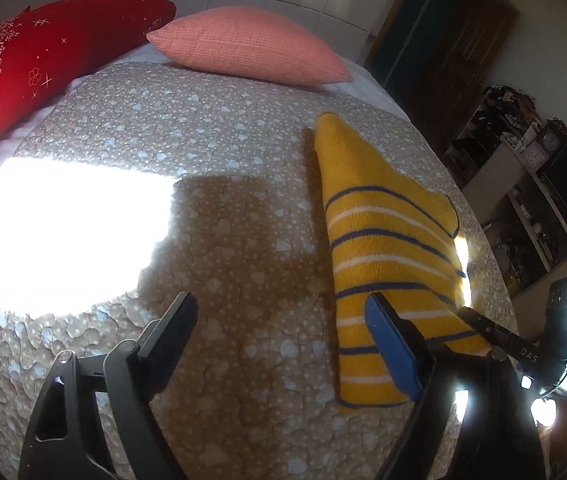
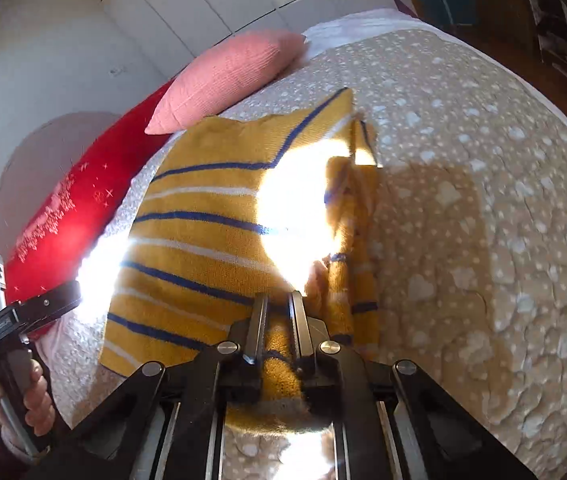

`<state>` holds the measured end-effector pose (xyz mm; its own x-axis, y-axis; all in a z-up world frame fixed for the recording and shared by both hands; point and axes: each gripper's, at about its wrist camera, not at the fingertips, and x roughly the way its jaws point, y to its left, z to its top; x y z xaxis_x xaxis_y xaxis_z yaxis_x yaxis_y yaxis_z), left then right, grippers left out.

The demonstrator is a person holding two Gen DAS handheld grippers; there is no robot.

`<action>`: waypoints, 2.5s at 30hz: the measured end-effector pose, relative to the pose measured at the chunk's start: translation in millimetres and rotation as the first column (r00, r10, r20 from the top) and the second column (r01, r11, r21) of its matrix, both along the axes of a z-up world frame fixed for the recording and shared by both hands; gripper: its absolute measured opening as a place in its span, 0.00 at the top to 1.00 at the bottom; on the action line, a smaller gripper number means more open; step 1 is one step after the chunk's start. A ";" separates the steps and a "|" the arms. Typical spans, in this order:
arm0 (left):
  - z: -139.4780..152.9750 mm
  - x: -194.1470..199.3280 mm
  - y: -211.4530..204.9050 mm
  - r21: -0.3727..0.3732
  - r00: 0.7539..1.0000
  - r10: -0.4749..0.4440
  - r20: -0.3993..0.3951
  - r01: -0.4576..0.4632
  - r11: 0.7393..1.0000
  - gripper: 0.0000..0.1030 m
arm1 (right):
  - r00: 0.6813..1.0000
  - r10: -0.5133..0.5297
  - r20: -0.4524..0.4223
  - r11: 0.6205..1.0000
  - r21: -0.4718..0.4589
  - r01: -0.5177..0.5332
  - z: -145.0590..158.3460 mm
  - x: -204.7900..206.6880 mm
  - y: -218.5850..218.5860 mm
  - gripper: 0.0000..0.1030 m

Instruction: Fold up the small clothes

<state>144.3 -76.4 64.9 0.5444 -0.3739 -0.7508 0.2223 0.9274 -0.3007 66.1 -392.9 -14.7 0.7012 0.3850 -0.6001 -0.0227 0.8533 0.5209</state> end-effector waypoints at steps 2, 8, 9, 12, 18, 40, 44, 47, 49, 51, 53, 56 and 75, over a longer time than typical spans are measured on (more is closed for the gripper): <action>-3.5 12.6 -7.7 -0.006 1.000 -0.025 -0.009 0.025 1.000 0.17 | 0.998 -0.014 0.056 0.999 0.038 0.012 12.9 -8.0 -7.0 0.85; -22.4 44.2 -38.2 -0.096 0.984 -0.168 -0.059 0.162 0.982 0.12 | 0.975 -0.202 0.093 0.978 0.080 0.195 16.0 10.5 -33.1 0.08; -27.9 50.0 -44.2 -0.112 0.978 -0.194 -0.075 0.185 0.976 0.10 | 0.980 -0.189 0.058 0.979 0.091 0.183 8.1 22.4 -33.9 0.08; -52.7 63.6 -68.2 -0.200 0.946 -0.279 -0.167 0.244 0.949 0.08 | 0.990 -0.141 -0.006 0.980 0.138 0.141 -13.7 54.1 -29.5 0.08; -51.1 64.4 -70.4 -0.299 0.944 -0.275 -0.182 0.213 0.930 0.45 | 0.998 -0.069 0.010 0.955 0.290 0.063 -14.1 73.1 -16.0 0.53; -44.5 -25.2 32.4 -0.029 0.994 -0.038 -0.098 0.035 0.999 0.20 | 0.980 -0.117 0.159 0.993 -0.003 0.119 51.4 13.1 39.5 0.40; -15.9 -68.4 53.2 -0.012 1.000 0.023 0.008 -0.023 1.000 0.20 | 0.971 -0.001 0.239 0.999 -0.046 0.013 85.8 2.4 78.9 0.40; 13.0 -104.9 74.0 0.021 0.985 0.102 0.139 -0.106 0.994 0.15 | 0.973 0.062 0.222 0.995 -0.090 -0.042 77.9 -0.6 111.1 0.41; 34.3 -133.1 86.8 0.084 0.944 0.170 0.283 -0.201 0.976 0.08 | 0.986 0.061 0.156 0.988 -0.150 -0.038 54.9 -0.3 126.4 0.41; 53.9 -159.1 95.5 0.140 0.871 0.214 0.443 -0.303 0.943 0.00 | 0.997 0.028 0.066 0.980 -0.197 -0.014 22.5 -8.1 128.2 0.44; 71.5 -182.1 102.4 0.179 0.784 0.243 0.571 -0.408 0.895 0.00 | 0.998 0.005 0.064 0.975 -0.224 0.010 -0.2 -30.9 121.9 0.50; 84.4 -191.4 112.8 0.202 0.736 0.263 0.623 -0.477 0.855 0.00 | 0.997 -0.026 0.071 0.965 -0.260 0.044 -6.1 -69.6 116.4 0.49; 54.5 -240.8 24.3 0.360 0.924 0.025 0.380 -0.173 0.917 0.00 | 0.951 -0.279 0.135 0.917 -0.255 0.306 19.5 -190.5 92.5 0.27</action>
